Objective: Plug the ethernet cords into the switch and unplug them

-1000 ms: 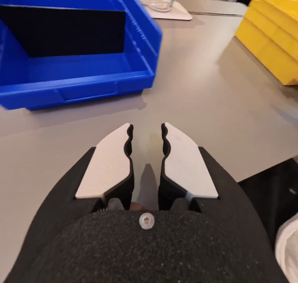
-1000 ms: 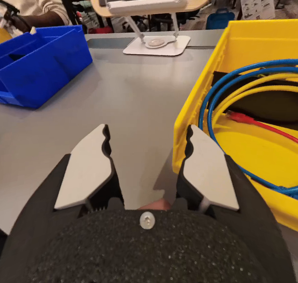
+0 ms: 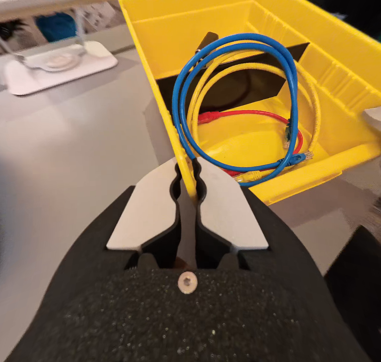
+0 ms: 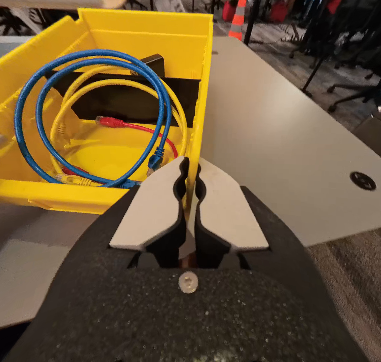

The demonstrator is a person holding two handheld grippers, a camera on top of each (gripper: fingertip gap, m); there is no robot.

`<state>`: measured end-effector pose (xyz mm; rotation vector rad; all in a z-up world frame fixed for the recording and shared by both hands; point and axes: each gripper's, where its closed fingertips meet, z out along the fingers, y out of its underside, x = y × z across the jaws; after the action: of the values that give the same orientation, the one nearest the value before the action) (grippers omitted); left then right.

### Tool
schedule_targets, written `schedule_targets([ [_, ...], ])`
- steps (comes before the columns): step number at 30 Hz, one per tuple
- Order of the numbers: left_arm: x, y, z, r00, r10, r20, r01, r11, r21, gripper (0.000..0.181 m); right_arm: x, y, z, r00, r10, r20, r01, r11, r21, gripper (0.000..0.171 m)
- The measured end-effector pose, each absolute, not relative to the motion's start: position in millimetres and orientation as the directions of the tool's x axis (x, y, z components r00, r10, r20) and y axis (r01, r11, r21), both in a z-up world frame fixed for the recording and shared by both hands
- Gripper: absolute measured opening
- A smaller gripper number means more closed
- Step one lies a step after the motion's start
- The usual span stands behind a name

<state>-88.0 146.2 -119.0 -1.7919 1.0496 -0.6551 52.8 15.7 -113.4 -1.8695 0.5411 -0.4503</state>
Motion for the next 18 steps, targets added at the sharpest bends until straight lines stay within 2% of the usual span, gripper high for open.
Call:
schedule_targets([
  [5, -150.2, 195.9, -106.7, 0.626, -0.779, -0.033, -0.321, -0.219, -0.921, 0.007, 5.9, 79.2, -100.8, 0.891, -0.445, 0.088, -0.052, -0.292, -0.955, 0.005],
  [9, -195.4, 224.3, -114.2, 0.679, -0.734, -0.032, -0.319, -0.256, -0.913, 0.009, -28.6, 128.3, -111.7, 0.932, -0.353, 0.075, -0.050, -0.331, -0.942, 0.005],
  [14, -225.7, 230.6, -126.9, 0.709, -0.706, 0.000, -0.315, -0.317, -0.895, 0.013, -54.6, 150.9, -130.0, 0.958, -0.283, 0.034, -0.081, -0.384, -0.920, 0.005],
  [18, -233.9, 224.8, -124.7, 0.686, -0.726, -0.052, -0.337, -0.254, -0.907, 0.020, -58.9, 160.5, -133.8, 0.975, -0.220, -0.021, -0.109, -0.393, -0.913, 0.004],
])
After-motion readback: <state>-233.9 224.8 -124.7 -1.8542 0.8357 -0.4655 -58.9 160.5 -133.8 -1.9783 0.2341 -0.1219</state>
